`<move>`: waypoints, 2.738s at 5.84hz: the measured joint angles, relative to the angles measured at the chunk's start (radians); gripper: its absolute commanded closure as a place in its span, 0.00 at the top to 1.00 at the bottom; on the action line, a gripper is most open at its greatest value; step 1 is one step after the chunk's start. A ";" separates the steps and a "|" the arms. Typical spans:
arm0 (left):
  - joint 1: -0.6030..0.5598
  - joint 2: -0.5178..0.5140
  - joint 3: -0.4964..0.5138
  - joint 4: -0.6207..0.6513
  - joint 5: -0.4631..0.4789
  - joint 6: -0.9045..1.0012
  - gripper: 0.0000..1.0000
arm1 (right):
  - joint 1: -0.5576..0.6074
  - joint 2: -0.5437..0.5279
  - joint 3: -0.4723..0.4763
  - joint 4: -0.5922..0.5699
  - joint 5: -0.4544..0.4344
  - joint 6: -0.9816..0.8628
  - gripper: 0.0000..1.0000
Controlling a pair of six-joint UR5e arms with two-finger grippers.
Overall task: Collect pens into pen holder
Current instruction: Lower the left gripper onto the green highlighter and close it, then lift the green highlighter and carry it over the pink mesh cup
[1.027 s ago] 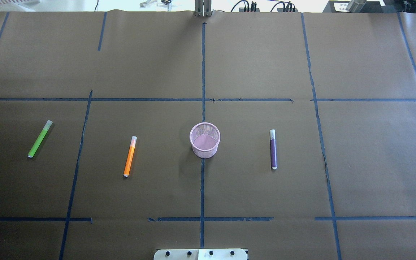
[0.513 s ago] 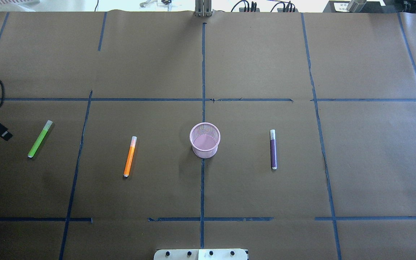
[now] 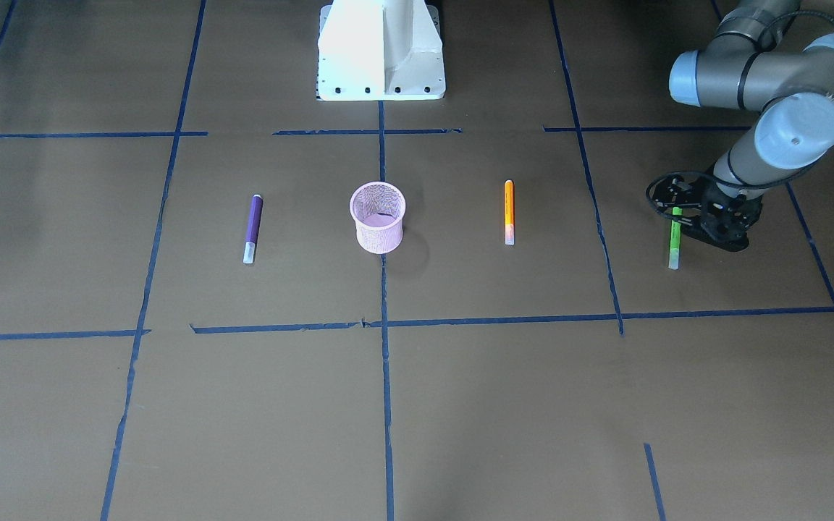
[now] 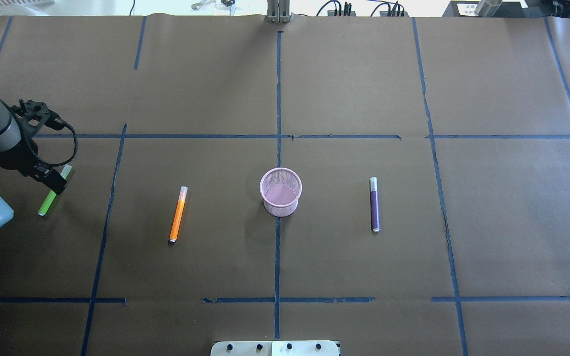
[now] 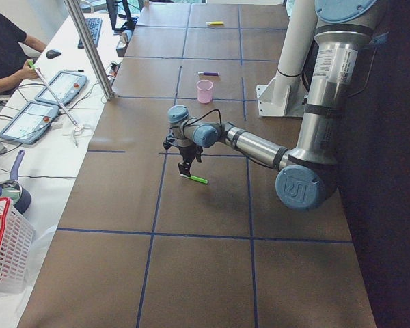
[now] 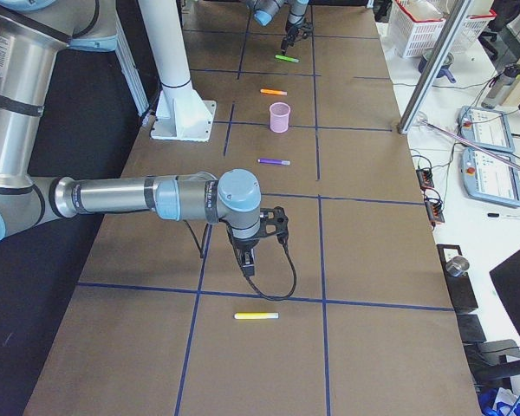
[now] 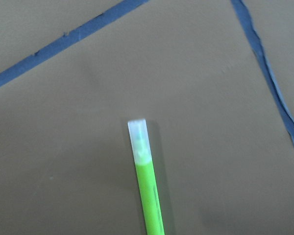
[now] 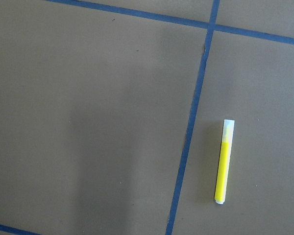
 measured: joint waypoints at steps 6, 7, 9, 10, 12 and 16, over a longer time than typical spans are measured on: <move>0.018 -0.019 0.126 -0.139 0.000 -0.018 0.04 | -0.002 0.000 0.001 0.000 0.011 0.001 1.00; 0.018 -0.017 0.124 -0.139 0.001 -0.019 0.00 | -0.002 0.000 0.000 0.000 0.011 0.001 1.00; 0.018 -0.018 0.060 -0.137 -0.029 -0.086 0.00 | -0.002 0.000 0.001 0.000 0.011 0.001 1.00; 0.018 -0.029 0.001 -0.136 -0.052 -0.180 0.00 | -0.002 0.000 0.001 0.000 0.011 0.001 1.00; 0.035 -0.107 -0.137 -0.135 -0.048 -0.325 0.00 | -0.002 0.000 0.001 0.000 0.011 0.001 1.00; 0.319 -0.378 -0.292 -0.171 0.384 -0.790 0.00 | -0.019 0.000 0.000 0.000 0.025 0.003 1.00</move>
